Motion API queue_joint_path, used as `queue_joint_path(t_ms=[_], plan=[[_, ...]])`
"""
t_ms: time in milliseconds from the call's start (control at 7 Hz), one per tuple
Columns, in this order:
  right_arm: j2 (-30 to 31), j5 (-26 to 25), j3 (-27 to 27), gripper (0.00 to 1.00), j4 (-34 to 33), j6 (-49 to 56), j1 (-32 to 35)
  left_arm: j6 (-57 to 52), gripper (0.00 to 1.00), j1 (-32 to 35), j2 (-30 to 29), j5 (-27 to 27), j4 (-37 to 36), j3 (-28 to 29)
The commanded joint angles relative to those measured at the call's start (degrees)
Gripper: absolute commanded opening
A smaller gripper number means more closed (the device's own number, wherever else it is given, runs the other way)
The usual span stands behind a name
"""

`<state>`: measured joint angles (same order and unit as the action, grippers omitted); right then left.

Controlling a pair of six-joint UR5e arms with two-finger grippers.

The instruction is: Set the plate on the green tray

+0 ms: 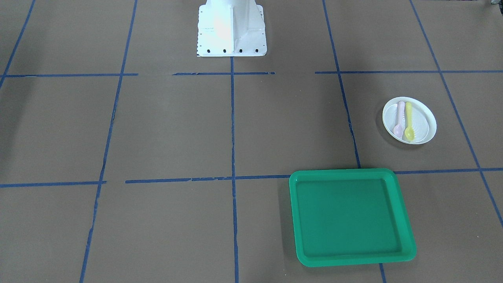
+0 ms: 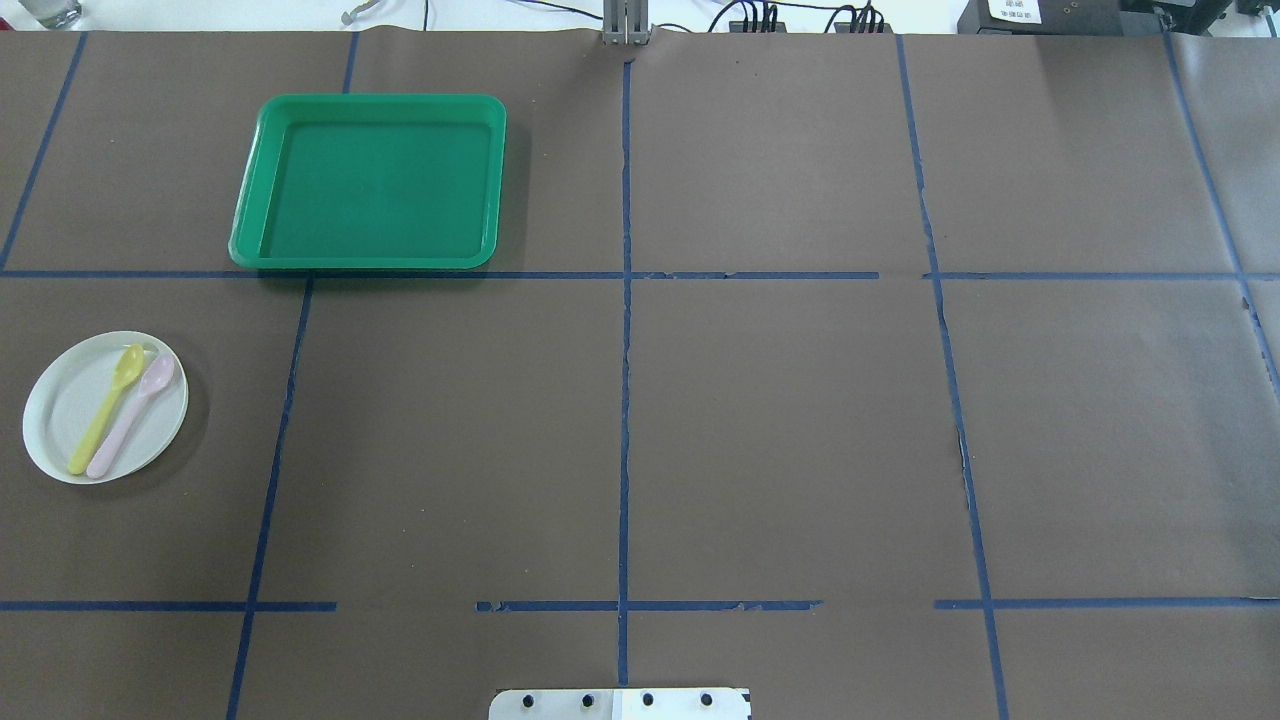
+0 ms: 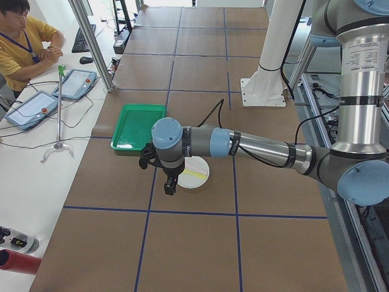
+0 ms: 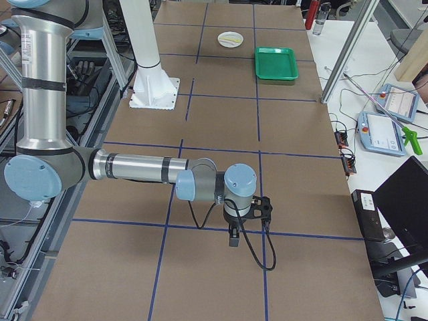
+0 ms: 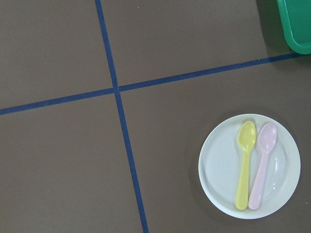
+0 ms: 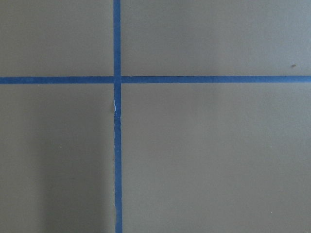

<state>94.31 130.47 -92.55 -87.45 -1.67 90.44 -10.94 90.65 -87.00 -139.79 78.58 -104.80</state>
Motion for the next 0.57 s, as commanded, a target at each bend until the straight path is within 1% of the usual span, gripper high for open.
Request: queue_joint_path(t_ms=[0, 143, 286, 429], plan=[[0.00, 0.04, -0.09, 1.00, 0.00, 0.00, 0.00, -0.05, 1.00, 1.62, -0.80, -0.05, -1.93, -1.62], [0.00, -0.04, 0.00, 1.00, 0.00, 0.00, 0.00, -0.05, 1.00, 2.51, -0.89, -0.05, -1.94, -1.55], [0.00, -0.04, 0.00, 1.00, 0.00, 0.00, 0.00, -0.05, 1.00, 3.12, -0.02, 0.04, -2.03, -2.68], [0.00, 0.04, 0.00, 1.00, 0.00, 0.00, 0.00, -0.14, 1.00, 3.13, 0.34, -0.05, -1.85, -0.69]])
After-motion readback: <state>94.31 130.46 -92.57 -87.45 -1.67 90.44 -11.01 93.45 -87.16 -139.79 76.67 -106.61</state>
